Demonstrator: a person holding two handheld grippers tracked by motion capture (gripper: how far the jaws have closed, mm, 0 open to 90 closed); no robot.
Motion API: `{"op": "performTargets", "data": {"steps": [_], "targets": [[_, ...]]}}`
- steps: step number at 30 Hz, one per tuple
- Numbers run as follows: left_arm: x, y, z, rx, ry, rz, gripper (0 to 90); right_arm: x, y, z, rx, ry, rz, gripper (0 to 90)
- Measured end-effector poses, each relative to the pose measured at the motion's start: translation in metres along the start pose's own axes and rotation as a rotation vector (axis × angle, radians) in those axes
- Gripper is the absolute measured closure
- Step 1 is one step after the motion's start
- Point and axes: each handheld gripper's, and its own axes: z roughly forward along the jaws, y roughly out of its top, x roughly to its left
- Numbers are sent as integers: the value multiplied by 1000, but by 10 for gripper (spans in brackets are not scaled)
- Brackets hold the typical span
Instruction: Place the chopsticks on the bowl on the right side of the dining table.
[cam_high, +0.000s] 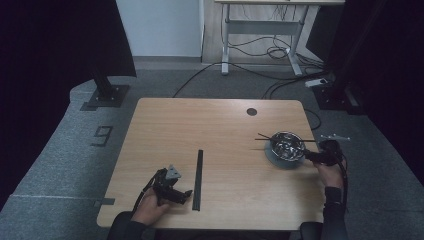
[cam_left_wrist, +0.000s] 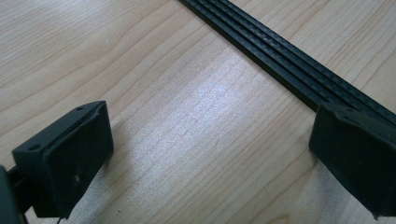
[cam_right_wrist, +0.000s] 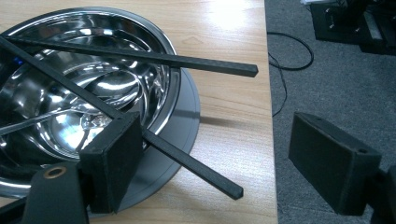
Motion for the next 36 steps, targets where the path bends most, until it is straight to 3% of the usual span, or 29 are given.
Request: {"op": "performTargets", "data": {"steps": [28, 36], "targets": [[0, 0, 0, 0, -1, 0, 0, -18, -4, 8, -52, -72, 72, 186], [0, 0, 0, 0, 0, 0, 0, -19, -4, 8, -59, -67, 73, 187]]}}
